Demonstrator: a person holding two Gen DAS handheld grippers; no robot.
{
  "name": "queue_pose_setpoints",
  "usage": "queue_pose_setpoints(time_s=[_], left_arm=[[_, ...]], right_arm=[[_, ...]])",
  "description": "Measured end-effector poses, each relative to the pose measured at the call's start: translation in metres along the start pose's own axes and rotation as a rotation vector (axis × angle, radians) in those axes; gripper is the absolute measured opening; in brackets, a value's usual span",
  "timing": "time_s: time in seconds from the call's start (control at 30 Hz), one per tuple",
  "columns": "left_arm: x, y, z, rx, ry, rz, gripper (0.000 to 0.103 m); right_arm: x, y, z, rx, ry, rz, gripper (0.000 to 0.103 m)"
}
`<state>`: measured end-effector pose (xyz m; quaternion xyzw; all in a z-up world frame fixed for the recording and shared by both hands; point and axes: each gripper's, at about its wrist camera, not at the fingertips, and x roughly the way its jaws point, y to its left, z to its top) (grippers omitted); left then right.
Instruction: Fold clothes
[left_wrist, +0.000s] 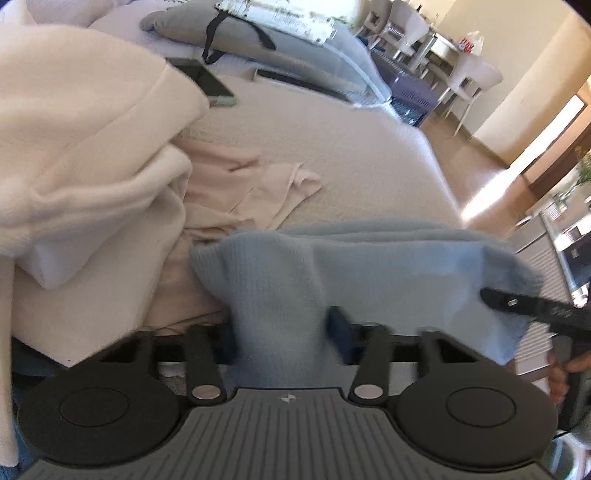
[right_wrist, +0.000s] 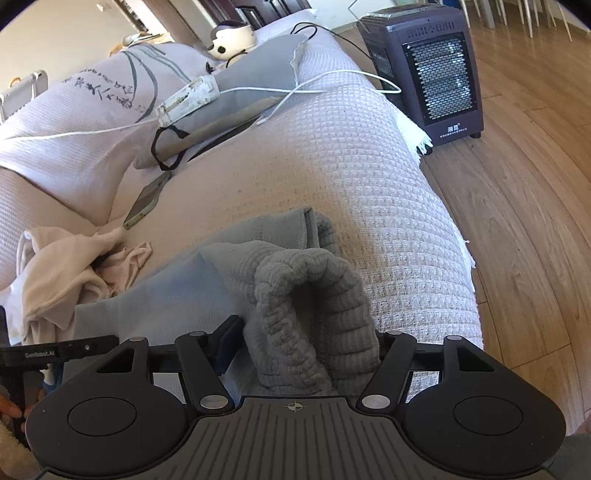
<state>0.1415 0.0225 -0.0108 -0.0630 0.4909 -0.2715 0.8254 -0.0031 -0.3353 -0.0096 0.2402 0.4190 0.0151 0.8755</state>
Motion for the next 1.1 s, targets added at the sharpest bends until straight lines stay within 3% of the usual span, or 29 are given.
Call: queue_pose_setpoints(time_s=[0.07,0.17,0.23,0.33,0.47,0.6,0.73,0.83,0.9,0.97,1.07,1.1], left_arm=[[-0.012,0.003,0.005,-0.033,0.0,-0.042,0.025],[-0.026,0.001,0.012,-0.048,0.001,-0.1,0.022],[-0.034,-0.007,0.017,-0.021,-0.007,-0.122,0.021],[-0.048,-0.022,0.03,0.027,-0.03,-0.148,0.021],[-0.072,-0.045,0.07,0.144,-0.121,-0.164,0.021],[-0.075,-0.058,0.126,0.227,-0.178,-0.094,0.021],[-0.042,-0.055,0.164,0.252,-0.162,-0.018,0.021],[0.001,-0.045,0.178,0.232,-0.123,0.037,0.021],[0.035,-0.033,0.177,0.196,-0.046,0.096,0.022],[0.061,-0.021,0.174,0.171,-0.008,0.146,0.028],[0.077,-0.009,0.172,0.128,0.013,0.184,0.042],[0.075,-0.009,0.174,0.126,0.011,0.19,0.043]], right_arm=[[-0.002,0.002,-0.001,-0.006,-0.007,-0.007,0.063],[-0.007,0.008,-0.002,-0.027,-0.022,-0.019,0.05],[-0.015,0.014,-0.002,-0.054,-0.04,-0.027,0.038],[-0.029,0.025,0.0,-0.086,-0.067,-0.027,0.033],[-0.052,0.04,0.019,-0.101,-0.151,0.004,0.031],[-0.062,0.047,0.062,-0.083,-0.245,0.033,0.031],[-0.037,0.046,0.105,-0.064,-0.269,0.042,0.031],[-0.003,0.038,0.119,-0.072,-0.242,0.016,0.031],[0.024,0.027,0.122,-0.046,-0.199,-0.004,0.031],[0.041,0.016,0.123,-0.02,-0.163,-0.017,0.033],[0.059,0.0,0.122,0.019,-0.116,-0.028,0.05],[0.063,-0.005,0.122,0.025,-0.104,-0.034,0.059]])
